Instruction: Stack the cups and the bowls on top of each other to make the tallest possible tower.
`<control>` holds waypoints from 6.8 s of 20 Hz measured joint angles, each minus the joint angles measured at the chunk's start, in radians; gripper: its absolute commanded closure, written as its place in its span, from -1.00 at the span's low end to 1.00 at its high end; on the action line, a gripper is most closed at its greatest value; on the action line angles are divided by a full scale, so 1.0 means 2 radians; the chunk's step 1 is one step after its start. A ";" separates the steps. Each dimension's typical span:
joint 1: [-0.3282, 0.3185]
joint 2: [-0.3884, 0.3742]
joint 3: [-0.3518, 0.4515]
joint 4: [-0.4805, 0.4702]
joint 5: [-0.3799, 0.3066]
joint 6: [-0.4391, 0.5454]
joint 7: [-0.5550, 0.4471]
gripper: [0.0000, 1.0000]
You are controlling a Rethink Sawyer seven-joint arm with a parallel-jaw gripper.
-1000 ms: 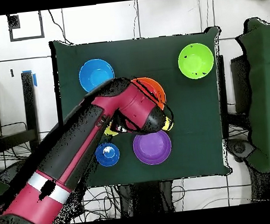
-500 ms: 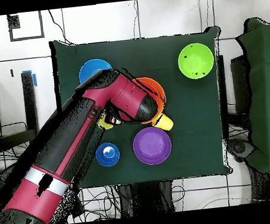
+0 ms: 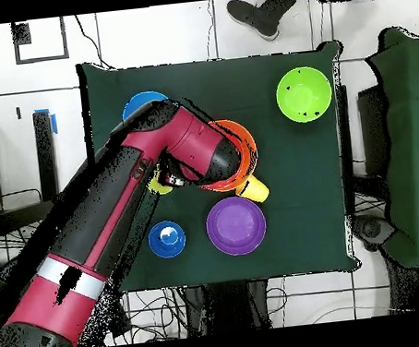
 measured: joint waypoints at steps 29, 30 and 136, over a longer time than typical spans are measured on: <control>-0.028 0.001 0.000 -0.019 -0.006 -0.012 0.000 1.00; -0.030 0.001 0.000 -0.021 -0.006 -0.012 0.000 1.00; -0.088 -0.035 -0.060 -0.204 0.014 -0.152 0.231 1.00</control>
